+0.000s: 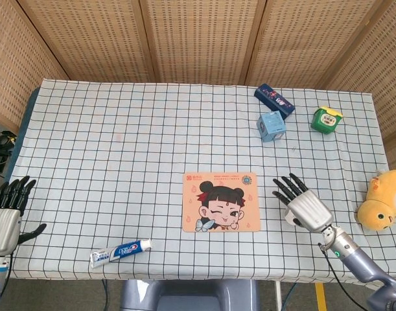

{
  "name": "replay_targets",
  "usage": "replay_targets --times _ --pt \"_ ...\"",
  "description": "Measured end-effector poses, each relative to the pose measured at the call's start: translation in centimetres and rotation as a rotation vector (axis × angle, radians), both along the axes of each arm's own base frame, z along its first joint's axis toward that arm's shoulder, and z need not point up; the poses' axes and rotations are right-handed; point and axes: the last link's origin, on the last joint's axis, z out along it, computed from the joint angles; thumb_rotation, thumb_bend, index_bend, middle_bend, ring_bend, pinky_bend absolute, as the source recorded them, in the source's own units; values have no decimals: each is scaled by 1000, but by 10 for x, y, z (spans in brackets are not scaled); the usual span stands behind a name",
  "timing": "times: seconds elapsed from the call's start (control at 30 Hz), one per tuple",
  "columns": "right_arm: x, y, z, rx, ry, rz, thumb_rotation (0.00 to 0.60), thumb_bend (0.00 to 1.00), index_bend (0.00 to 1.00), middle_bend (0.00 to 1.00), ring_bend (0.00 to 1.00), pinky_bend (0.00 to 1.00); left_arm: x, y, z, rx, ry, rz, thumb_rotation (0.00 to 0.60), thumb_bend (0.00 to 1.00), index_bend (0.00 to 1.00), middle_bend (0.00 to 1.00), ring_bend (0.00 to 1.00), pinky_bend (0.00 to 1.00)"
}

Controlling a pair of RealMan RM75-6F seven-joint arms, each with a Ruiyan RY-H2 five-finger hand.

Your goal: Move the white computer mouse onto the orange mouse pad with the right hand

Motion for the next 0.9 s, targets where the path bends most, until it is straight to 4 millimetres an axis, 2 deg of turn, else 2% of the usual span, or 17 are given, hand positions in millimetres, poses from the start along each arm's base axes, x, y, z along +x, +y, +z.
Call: replay_targets --times 0.27,0.63,0.9 --pt "-7 -4 -13 27 86 -4 600 152 233 83 2 11 0 0 -1 -6 1 1 600 0 0 0 0 0" --pt "-24 -8 3 5 145 -42 600 152 243 75 0 0 -1 1 -3 -9 8 4 600 0 0 0 0 0" --pt "-32 -6 -3 21 152 -59 600 151 259 80 0 0 -1 0 -5 -12 18 2 600 0 0 0 0 0"
